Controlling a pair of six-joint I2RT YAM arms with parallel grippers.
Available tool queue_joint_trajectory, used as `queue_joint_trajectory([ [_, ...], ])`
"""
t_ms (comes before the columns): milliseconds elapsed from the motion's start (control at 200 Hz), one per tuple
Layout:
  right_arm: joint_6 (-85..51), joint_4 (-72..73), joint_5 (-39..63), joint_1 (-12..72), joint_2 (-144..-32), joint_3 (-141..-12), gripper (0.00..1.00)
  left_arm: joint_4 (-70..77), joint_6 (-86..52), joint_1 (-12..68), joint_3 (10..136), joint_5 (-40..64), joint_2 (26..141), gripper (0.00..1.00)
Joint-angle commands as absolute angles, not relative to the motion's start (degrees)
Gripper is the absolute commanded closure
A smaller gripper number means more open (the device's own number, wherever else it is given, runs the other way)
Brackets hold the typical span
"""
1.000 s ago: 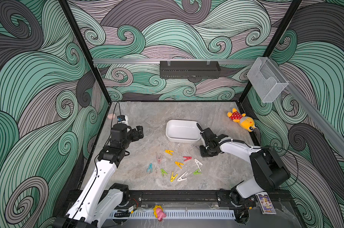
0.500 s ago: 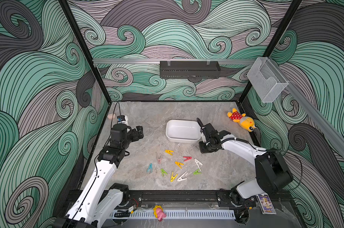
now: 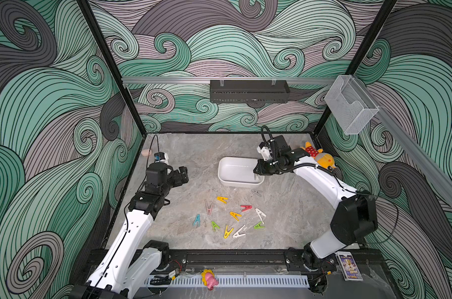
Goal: Put the clothespins into the storage box
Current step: Place the clothespin in the storage box.
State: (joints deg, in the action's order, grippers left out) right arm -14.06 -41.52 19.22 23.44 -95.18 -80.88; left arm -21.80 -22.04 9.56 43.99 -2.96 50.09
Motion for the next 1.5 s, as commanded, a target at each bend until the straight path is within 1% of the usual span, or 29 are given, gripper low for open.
queue_joint_trajectory([
  [0,-11.89,-42.59,22.68,23.16,-102.38,-87.27,0.9,-25.97,-21.25,9.76,46.76,-3.34,49.89,0.07],
  [140,-12.42,-42.18,23.56,23.22,-111.31,-95.09,0.9,-26.76,-21.62,9.76,46.67,-4.0,47.78,0.07],
  [370,-13.25,-38.32,23.05,23.79,-119.69,-97.38,0.91,-27.86,-23.29,9.76,47.01,-4.66,47.4,0.07],
  [745,-10.69,-38.02,15.1,26.62,-124.82,-99.64,0.9,-29.79,-26.39,9.71,48.52,-3.26,50.45,0.07],
  [880,-10.37,-37.13,13.51,27.0,-125.93,-99.81,0.89,-29.62,-26.56,9.76,48.73,-2.81,50.14,0.08],
  [950,-10.28,-36.9,13.22,27.24,-125.96,-99.93,0.84,-30.41,-26.63,9.76,49.38,-3.07,50.01,0.07],
  [1025,-10.04,-36.68,12.71,27.45,-125.54,-99.69,0.75,-32.05,-26.88,9.76,50.47,-3.08,50.57,0.08],
  [1130,-9.44,-36.62,12.23,27.6,-124.53,-99.69,0.72,-34.87,-27.41,9.76,51.91,-3.47,52.35,0.08],
  [1215,-8.97,-36.58,11.67,27.58,-123.52,-99.87,0.72,-36.78,-28.26,9.78,52.81,-3.23,54.07,0.07],
  [1280,-8.7,-36.57,11.38,27.57,-123.02,-100.15,0.67,-37.69,-28.56,9.76,53.48,-1.81,55.45,0.07],
  [1360,-8.53,-37.0,11.4,27.55,-121.91,-100.55,0.67,-39.22,-28.61,9.84,54.25,0.69,57.44,0.07],
  [1400,-8.53,-37.34,11.63,27.72,-120.48,-100.62,0.67,-40.2,-28.33,9.82,54.67,2.56,58.71,0.1],
  [1496,-7.97,-37.36,10.61,28.08,-115.91,-99.75,0.66,-42.29,-28.32,9.93,55.26,7.29,61.98,0.12],
])
